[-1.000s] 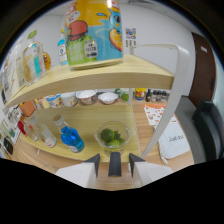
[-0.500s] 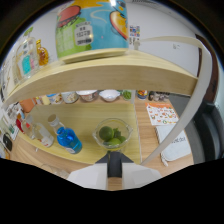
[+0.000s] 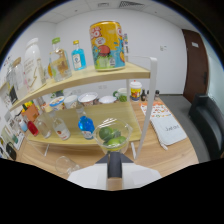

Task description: Make me a cup of Mojito.

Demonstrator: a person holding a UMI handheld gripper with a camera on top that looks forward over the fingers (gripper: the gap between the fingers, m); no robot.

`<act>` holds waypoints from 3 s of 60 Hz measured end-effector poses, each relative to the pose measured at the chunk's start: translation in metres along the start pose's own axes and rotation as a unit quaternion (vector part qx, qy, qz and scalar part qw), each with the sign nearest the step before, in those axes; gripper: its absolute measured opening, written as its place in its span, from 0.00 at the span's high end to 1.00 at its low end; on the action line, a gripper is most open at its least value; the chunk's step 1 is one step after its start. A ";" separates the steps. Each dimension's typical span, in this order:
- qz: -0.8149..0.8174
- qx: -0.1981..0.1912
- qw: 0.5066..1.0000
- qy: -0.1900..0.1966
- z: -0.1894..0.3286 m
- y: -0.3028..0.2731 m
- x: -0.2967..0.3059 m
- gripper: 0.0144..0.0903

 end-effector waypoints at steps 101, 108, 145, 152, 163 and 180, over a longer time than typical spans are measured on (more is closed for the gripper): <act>-0.831 0.196 0.501 0.139 0.010 -0.018 -0.109 0.98; -0.823 0.201 0.513 0.140 0.006 -0.021 -0.112 0.98; -0.262 0.225 0.938 0.027 -0.064 -0.048 -0.035 0.98; -0.170 0.164 0.972 -0.005 -0.033 -0.002 0.003 0.98; -0.092 0.057 0.994 -0.021 0.018 0.080 0.053 0.98; -0.033 -0.035 0.998 -0.028 0.063 0.158 0.092 0.98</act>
